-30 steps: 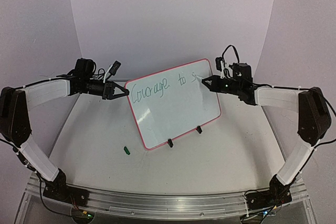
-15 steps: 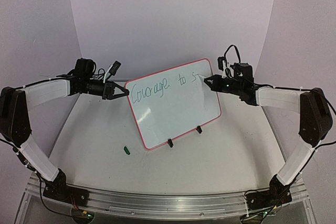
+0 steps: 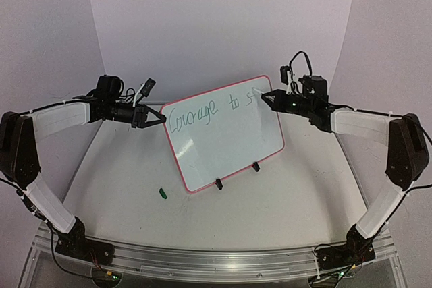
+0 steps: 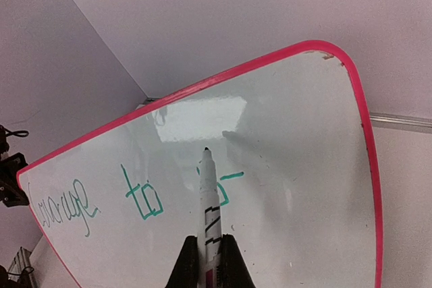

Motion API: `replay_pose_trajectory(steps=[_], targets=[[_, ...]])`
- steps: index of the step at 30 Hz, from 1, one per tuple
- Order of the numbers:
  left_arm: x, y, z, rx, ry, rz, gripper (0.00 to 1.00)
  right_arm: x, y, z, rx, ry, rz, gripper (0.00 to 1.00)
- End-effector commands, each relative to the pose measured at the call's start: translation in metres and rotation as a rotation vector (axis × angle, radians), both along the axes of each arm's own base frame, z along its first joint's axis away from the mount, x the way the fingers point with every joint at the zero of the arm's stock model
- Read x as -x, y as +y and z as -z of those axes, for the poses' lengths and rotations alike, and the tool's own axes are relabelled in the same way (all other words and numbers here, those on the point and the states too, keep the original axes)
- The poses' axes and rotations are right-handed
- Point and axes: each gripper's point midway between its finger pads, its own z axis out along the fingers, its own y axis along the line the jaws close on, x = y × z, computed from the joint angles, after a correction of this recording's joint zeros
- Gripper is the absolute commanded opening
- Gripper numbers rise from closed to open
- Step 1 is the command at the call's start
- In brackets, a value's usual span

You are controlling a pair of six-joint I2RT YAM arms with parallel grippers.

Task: Write a sentence on the whiteboard
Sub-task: Write on the whiteboard with the whiteboard.

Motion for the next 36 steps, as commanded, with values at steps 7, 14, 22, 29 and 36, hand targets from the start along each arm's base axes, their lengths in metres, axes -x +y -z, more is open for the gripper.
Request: replay_pose_trajectory(steps=[7,14,22,29,36], targets=[[0.003,-0.007,0.009,-0.063,-0.057,0.025,0.00,-0.019,0.007,-0.010,-0.015,-0.029,0.000,0.00],[0.003,-0.007,0.009,-0.065,-0.059,0.025,0.00,-0.018,0.003,0.006,-0.001,0.003,0.016,0.00],[0.003,-0.008,0.009,-0.063,-0.058,0.027,0.00,-0.003,-0.004,0.023,0.015,0.039,0.020,0.00],[0.003,-0.008,0.009,-0.062,-0.059,0.028,0.00,0.005,-0.007,0.032,0.021,0.056,0.023,0.00],[0.004,-0.008,0.008,-0.063,-0.058,0.028,0.00,-0.003,-0.016,0.018,0.023,0.030,0.092,0.00]])
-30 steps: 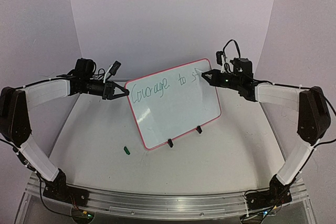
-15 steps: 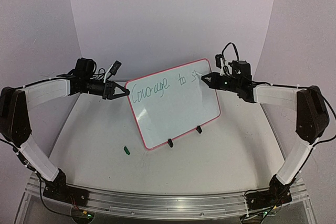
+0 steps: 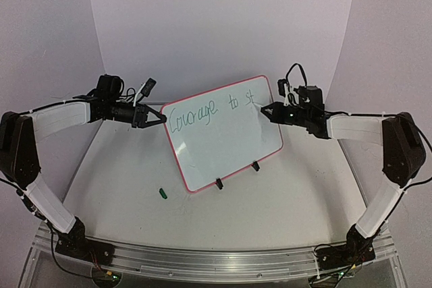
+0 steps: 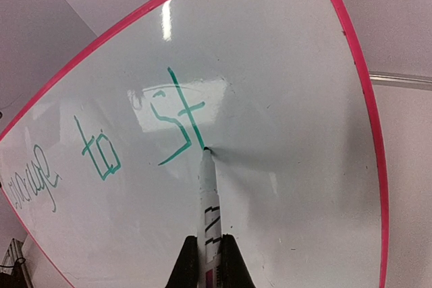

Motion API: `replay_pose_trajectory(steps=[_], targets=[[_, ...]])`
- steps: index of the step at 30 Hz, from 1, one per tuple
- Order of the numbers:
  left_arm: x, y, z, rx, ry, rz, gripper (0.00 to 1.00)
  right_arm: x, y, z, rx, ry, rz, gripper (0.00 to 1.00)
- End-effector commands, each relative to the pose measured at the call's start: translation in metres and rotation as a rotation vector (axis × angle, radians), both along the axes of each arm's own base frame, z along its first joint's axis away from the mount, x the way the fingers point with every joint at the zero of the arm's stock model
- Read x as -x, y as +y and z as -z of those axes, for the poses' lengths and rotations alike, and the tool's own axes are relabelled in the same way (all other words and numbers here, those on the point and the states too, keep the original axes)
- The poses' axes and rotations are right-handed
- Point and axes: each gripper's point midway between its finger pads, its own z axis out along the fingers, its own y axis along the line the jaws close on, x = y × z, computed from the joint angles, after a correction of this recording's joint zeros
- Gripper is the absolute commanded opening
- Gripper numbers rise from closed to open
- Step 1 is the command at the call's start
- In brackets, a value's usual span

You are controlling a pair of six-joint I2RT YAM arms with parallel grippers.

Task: Write a sentence on the whiteboard
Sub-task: Write on the whiteboard with the whiteboard.

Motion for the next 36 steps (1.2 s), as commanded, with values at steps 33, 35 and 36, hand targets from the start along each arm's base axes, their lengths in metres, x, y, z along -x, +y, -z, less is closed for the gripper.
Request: replay_pose_trajectory(steps=[33,35,36], targets=[[0.004,-0.007,0.010,-0.071,-0.065,0.025,0.00,-0.014,-0.019,-0.055,-0.092,-0.098,-0.080,0.00],[0.004,-0.007,0.010,-0.071,-0.066,0.025,0.00,-0.018,-0.019,-0.055,-0.093,-0.099,-0.073,0.00],[0.004,-0.007,0.010,-0.071,-0.066,0.025,0.00,-0.019,-0.020,-0.054,-0.095,-0.096,-0.071,0.00]])
